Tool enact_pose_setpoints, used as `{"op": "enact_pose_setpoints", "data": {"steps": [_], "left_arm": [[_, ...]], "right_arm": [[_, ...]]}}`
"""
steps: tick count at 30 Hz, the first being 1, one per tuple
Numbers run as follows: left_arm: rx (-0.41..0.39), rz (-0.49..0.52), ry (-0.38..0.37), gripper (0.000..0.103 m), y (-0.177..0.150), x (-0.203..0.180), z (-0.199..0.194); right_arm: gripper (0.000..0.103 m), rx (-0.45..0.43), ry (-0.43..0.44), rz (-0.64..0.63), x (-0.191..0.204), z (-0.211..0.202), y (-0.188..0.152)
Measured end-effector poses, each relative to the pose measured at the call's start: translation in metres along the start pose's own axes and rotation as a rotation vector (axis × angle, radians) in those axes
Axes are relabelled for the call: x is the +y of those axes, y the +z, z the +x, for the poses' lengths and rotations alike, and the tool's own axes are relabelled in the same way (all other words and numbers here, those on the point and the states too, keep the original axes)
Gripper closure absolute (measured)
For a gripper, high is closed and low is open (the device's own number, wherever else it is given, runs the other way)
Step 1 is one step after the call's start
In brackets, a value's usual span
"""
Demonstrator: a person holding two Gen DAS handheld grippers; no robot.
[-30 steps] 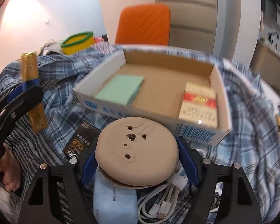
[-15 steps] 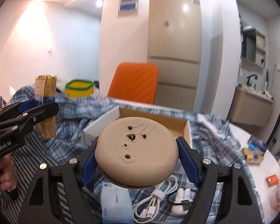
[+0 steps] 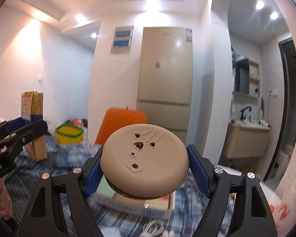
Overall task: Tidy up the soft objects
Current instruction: 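Carry the gold Liqun pack and beige compact up over the open box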
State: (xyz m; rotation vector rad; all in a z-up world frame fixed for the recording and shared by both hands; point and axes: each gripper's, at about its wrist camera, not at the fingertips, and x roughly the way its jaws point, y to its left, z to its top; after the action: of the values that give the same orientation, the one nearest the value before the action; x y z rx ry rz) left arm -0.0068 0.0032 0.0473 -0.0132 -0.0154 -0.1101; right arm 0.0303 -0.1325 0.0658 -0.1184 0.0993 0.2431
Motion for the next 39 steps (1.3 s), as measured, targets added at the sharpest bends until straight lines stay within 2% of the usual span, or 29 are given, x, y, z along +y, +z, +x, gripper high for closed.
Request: {"op": "enact_pose_setpoints", "data": {"steps": [3, 7, 13, 19, 25, 29, 32, 39], "left_arm": [[-0.043, -0.030, -0.026, 0.052, 0.011, -0.001, 0.013], [-0.095, -0.046, -0.023, 0.052, 0.021, 0.002, 0.028], [-0.099, -0.038, -0.007, 0.052, 0.023, 0.002, 0.059], [0.000, -0.068, -0.023, 0.052, 0.001, 0.008, 0.084], [0.122, -0.029, -0.012, 0.052, -0.016, 0.005, 0.098], [0.169, 0.004, 0.006, 0.052, -0.039, 0.002, 0.108], [0.192, -0.008, -0.013, 0.052, -0.045, 0.002, 0.111], [0.210, -0.039, -0.007, 0.052, -0.047, 0.006, 0.114]], "right_arm": [[0.022, -0.057, -0.031, 0.012, -0.005, 0.003, 0.018], [0.022, -0.103, -0.075, 0.052, -0.015, 0.013, 0.030], [0.022, -0.085, -0.099, 0.063, -0.019, 0.052, 0.038], [0.022, -0.030, -0.102, 0.103, -0.026, 0.089, 0.024], [0.022, 0.105, -0.057, 0.096, -0.022, 0.123, -0.001], [0.022, 0.215, -0.004, 0.114, -0.014, 0.144, -0.020], [0.022, 0.250, 0.005, 0.093, -0.007, 0.152, -0.032], [0.022, 0.313, 0.036, 0.056, 0.007, 0.164, -0.053]]}}
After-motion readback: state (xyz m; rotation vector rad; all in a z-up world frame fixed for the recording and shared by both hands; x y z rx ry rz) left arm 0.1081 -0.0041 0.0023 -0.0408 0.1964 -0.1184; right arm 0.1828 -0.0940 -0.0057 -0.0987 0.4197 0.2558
